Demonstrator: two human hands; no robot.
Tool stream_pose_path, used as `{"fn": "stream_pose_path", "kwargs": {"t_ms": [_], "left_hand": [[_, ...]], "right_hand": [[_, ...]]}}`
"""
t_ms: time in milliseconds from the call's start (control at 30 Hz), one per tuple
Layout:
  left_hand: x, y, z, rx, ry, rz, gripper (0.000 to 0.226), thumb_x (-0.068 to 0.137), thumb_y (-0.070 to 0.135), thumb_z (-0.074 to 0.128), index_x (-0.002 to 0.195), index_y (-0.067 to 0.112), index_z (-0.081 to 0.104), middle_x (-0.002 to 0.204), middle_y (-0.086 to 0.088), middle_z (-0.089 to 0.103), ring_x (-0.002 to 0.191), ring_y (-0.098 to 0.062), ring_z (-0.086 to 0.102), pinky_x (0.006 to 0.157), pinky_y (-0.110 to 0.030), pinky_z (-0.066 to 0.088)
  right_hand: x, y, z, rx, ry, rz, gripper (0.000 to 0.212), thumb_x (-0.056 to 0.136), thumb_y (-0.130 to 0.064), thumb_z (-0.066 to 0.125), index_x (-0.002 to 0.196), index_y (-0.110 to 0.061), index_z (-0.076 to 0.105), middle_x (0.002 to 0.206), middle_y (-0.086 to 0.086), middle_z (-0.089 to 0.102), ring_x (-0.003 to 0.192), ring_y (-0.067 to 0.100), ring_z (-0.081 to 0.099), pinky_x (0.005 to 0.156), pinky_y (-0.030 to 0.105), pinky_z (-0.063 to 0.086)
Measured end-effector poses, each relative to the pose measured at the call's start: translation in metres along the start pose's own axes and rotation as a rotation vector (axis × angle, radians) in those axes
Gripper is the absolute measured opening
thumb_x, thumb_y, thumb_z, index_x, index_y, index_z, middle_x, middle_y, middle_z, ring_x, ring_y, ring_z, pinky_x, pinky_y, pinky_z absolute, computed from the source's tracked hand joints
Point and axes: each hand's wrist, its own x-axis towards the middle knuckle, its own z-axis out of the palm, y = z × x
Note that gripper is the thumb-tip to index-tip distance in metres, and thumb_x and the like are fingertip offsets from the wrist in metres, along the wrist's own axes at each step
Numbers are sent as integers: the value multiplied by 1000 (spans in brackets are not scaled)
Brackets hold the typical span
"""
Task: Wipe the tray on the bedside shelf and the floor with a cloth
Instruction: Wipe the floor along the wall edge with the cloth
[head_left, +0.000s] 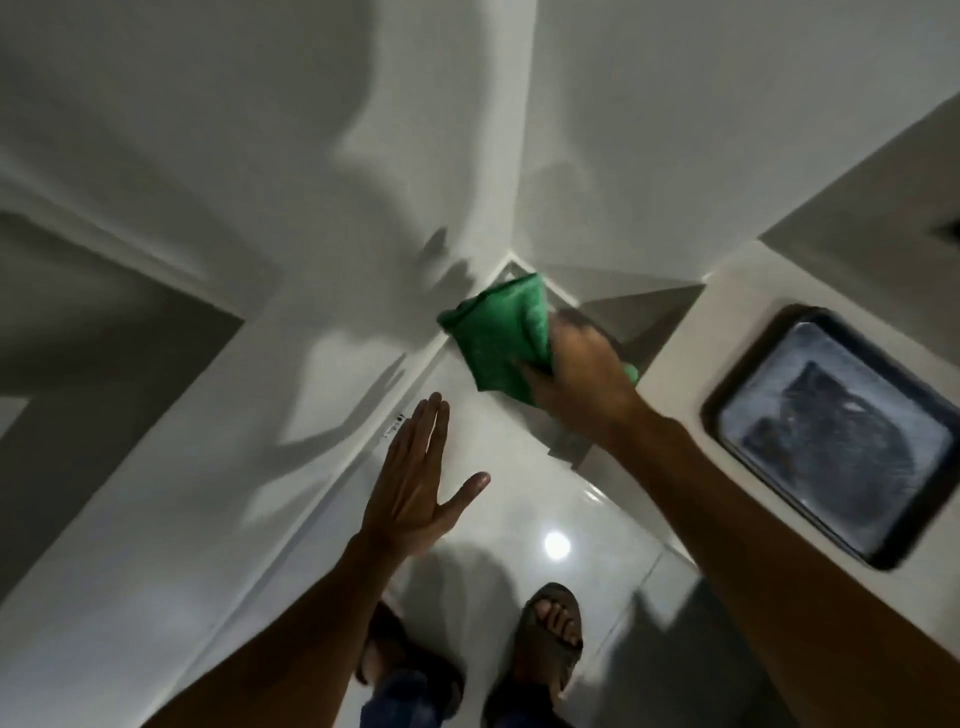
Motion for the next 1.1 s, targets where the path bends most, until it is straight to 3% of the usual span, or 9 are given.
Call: {"fn": "stream_pose_path", "kwargs": {"t_ms": [167, 300, 400, 467, 567, 633, 700, 867, 1100], "left_hand": [[-32, -76, 66, -62, -17, -188, 104, 99, 90, 31, 176, 32, -9, 188, 5, -6, 174, -14, -2, 141, -42, 10], [-53, -130, 128, -151, 75, -352, 104, 99, 87, 41, 177, 32, -3, 186, 0, 10, 172, -23, 16, 136, -46, 23], [-60, -165, 165, -137, 140, -426, 99, 99, 90, 33, 170, 43, -18, 184, 9, -2, 171, -15, 6, 138, -45, 18], [-66, -189, 193, -117, 135, -446, 101, 99, 90, 30, 173, 37, -12, 184, 8, -4, 171, -14, 4, 139, -45, 15], [-70, -216, 230, -55, 213, -457, 102, 103, 82, 32, 177, 16, 8, 186, 0, 5, 172, -22, 12, 139, -47, 18], [-69, -228, 249, -1, 264, -487, 98, 104, 71, 39, 176, 9, 15, 186, -6, 9, 172, -28, 16, 138, -50, 19], [-71, -233, 262, 19, 323, -501, 91, 104, 59, 45, 175, 6, 19, 185, -10, 13, 172, -30, 17, 139, -50, 15], [-73, -239, 276, 77, 414, -480, 89, 99, 48, 50, 173, 5, 28, 183, -14, 24, 170, -28, 21, 141, -36, 1], [-76, -241, 276, 54, 435, -468, 86, 99, 43, 45, 172, 3, 27, 183, -16, 24, 171, -30, 23, 139, -50, 13]], "right_hand": [[19, 18, 126, 1, 28, -133, 23, 101, -5, 65, 123, -11, 70, 101, 13, 78, 80, 27, 69, 72, 37, 53], [45, 59, 218, -6, 123, -182, 41, 95, 5, 70, 134, -7, 72, 118, 15, 79, 98, 35, 76, 89, 53, 65], [71, 91, 274, -65, 273, -341, 53, 85, 10, 76, 135, -7, 74, 128, 19, 79, 111, 41, 74, 100, 57, 62], [89, 112, 319, -132, 306, -507, 46, 87, 4, 74, 131, -10, 77, 131, 17, 78, 120, 38, 72, 107, 54, 56], [107, 143, 387, -236, 18, -680, 57, 83, -7, 86, 139, -13, 73, 152, 19, 66, 144, 40, 60, 121, 65, 44], [112, 160, 426, -355, -173, -715, 68, 91, -47, 77, 152, -21, 62, 172, 15, 44, 164, 36, 34, 132, 66, 24], [113, 174, 450, -370, -157, -749, 80, 90, -74, 64, 155, -28, 57, 176, 10, 38, 167, 33, 26, 134, 64, 15], [124, 177, 465, -189, 17, -681, 77, 94, -70, 64, 154, -24, 52, 173, 10, 37, 168, 32, 23, 135, 53, 17], [121, 168, 480, -324, 19, -839, 50, 103, -60, 55, 137, -27, 69, 163, 8, 52, 161, 32, 37, 130, 58, 26]]}}
